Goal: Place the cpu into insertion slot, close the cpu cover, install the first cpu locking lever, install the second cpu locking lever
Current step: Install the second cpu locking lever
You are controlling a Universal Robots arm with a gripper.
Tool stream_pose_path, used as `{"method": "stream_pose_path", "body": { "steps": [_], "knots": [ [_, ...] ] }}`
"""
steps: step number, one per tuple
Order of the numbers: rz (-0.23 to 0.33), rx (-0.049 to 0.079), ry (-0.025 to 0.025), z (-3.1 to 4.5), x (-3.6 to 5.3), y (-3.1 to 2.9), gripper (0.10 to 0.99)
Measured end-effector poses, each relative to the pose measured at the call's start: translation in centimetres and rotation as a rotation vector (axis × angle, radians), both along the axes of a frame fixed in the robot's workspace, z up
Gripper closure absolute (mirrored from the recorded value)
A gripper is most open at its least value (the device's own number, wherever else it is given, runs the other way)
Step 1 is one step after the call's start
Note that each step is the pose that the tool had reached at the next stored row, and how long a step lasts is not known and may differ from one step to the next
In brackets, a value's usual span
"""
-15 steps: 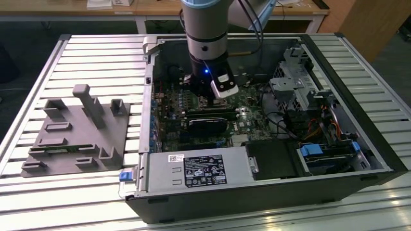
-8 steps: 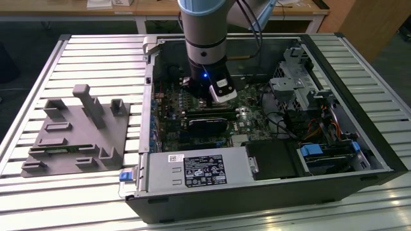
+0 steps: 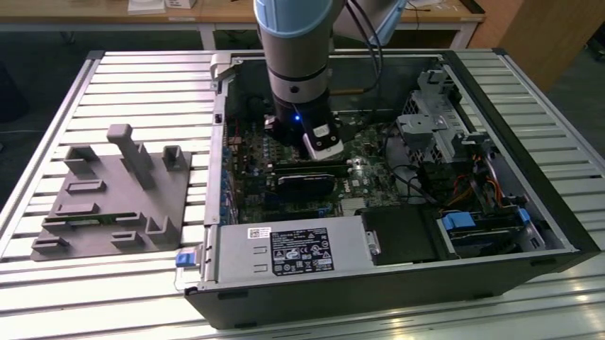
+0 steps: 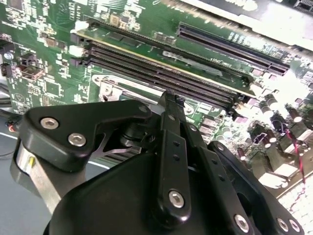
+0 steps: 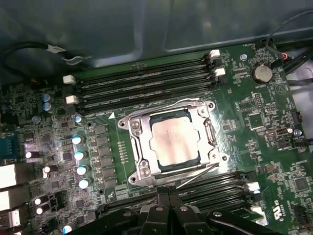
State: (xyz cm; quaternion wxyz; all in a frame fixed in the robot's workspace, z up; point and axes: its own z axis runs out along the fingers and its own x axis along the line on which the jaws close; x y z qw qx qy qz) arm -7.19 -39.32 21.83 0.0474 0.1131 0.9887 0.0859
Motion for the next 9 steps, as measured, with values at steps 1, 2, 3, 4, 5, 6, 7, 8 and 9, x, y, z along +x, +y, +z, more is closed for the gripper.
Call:
{"method": "stream_pose_path", "body": {
  "steps": [1,2,3,4,5,6,7,8,9],
  "knots": [
    [0.000,0.005,-0.0001,-0.07,-0.11,-0.17,0.980],
    [0.000,0.010,0.0000,-0.15,-0.23,-0.34,0.980],
    [0.000,0.014,0.0000,-0.21,-0.33,-0.48,0.980],
    [0.000,0.018,0.0001,-0.29,-0.42,-0.57,0.980],
    [0.000,0.022,0.0001,-0.39,-0.50,-0.63,0.980],
    [0.000,0.025,0.0000,-0.50,-0.59,-0.65,0.980],
    [0.000,0.028,-0.0001,-0.62,-0.67,-0.65,0.980],
    [0.000,0.030,0.0000,-0.72,-0.76,-0.65,0.980],
    [0.000,0.032,0.0001,-0.84,-0.85,-0.66,0.980]
  ]
}}
